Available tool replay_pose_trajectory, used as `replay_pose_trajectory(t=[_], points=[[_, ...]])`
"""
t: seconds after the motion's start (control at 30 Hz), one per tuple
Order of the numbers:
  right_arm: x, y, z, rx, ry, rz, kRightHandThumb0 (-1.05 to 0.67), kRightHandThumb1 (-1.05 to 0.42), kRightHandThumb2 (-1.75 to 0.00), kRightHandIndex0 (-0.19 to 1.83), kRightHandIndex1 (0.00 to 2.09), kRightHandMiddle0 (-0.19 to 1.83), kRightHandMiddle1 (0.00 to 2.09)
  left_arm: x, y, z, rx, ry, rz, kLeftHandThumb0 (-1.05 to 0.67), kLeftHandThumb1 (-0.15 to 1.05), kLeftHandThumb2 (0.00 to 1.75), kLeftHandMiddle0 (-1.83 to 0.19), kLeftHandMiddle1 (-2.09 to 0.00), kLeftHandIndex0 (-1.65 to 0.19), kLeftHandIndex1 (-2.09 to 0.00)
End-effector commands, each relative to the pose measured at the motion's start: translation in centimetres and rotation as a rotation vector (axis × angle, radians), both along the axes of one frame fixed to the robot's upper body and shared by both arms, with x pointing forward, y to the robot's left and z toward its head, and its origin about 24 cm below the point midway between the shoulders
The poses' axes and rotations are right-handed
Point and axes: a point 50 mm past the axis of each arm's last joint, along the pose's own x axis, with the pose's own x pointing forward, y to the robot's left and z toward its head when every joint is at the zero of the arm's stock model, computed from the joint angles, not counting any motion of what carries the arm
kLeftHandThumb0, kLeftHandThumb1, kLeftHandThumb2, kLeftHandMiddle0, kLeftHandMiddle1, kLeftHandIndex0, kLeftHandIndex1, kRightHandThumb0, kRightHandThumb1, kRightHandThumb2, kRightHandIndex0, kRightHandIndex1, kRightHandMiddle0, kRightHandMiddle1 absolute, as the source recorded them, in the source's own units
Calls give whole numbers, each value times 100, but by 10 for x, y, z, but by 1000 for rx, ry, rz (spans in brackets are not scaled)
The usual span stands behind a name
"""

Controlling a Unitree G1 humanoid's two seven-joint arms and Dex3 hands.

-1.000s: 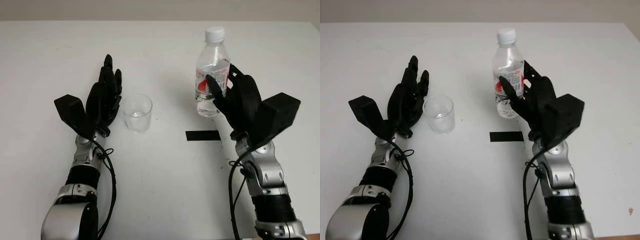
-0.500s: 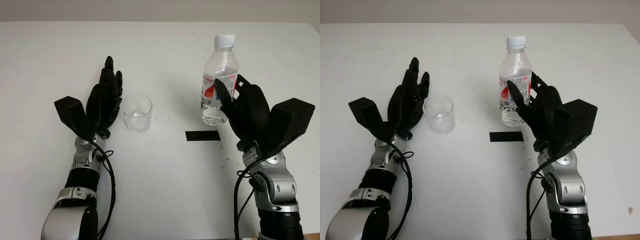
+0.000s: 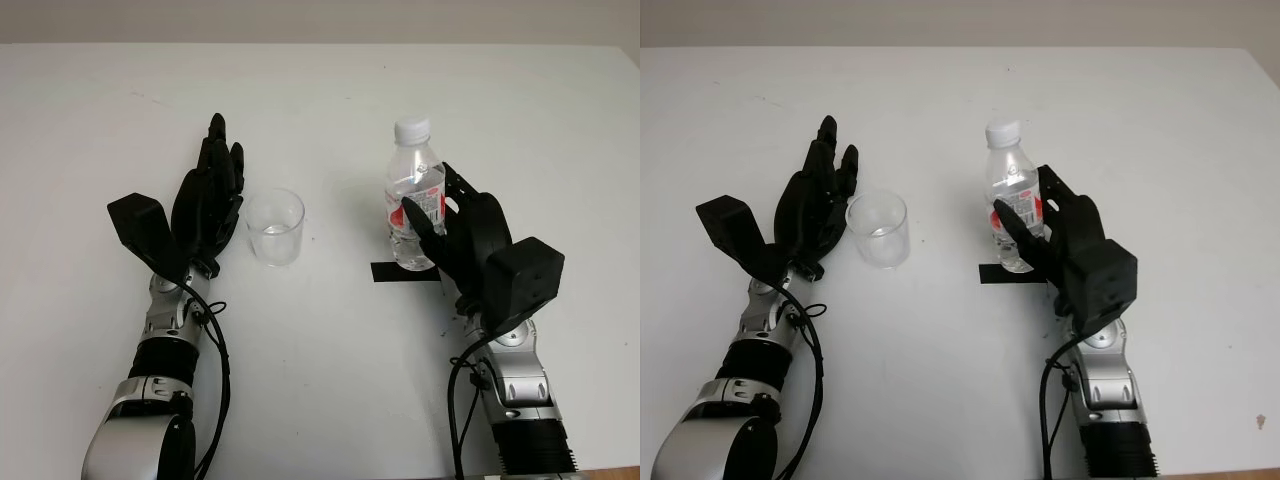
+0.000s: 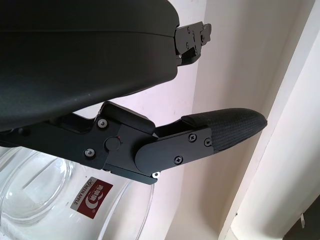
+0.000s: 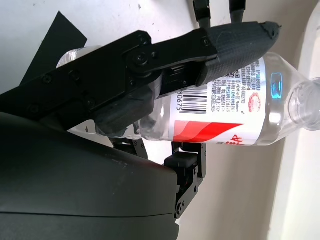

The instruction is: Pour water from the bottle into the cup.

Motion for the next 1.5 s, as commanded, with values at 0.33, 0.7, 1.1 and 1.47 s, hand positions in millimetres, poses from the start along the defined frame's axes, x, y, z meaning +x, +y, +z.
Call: replay_pose_trajectory(t=[0.33,0.7,1.1,1.47], points=[[-1,13,-16,109,-49,-2,-35,-105,-38,118,209,83,209,-2,5,-7,1,24,5,-85,105,70,16,-6,18,-1],[-3,13,-20,109,-27,-10,-37,-105,-38,118,209,85,209,-2,8,-5,4,16,-3,-86,105,70,17,-5,18,-2],[-8,5,-20,43,24,37,-56,-105,-16,-5,199,4,206,-1,13,-5,22,16,-3,-86,105,71,16,-5,19,-2],[-12,9,-19,53,23,32,-57,-105,-11,-19,140,-19,175,-2,16,-4,24,14,0,-85,105,70,16,-5,19,-3]])
